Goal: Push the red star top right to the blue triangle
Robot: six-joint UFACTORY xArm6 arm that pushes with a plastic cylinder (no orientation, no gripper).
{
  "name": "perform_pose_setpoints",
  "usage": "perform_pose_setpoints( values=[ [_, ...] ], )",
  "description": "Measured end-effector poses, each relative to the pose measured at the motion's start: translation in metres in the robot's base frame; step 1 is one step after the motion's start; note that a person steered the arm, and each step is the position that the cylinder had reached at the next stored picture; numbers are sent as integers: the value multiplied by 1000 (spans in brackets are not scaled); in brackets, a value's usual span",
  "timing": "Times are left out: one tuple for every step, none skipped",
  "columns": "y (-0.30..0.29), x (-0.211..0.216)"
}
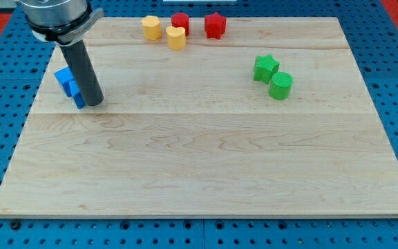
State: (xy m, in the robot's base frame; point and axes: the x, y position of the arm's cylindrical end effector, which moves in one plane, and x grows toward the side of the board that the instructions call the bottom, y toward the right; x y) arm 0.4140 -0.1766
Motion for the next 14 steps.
perform_pose_setpoints(
  values=[
    [6,-5],
    [8,-11],
    [10,-14],
    [15,-17],
    [15,-21],
    [15,-24],
    [17,-26],
    [38,-26],
    [93,-29],
    [133,-44],
    [155,-84],
    [225,-121],
    [277,-167],
    [283,-221]
  ],
)
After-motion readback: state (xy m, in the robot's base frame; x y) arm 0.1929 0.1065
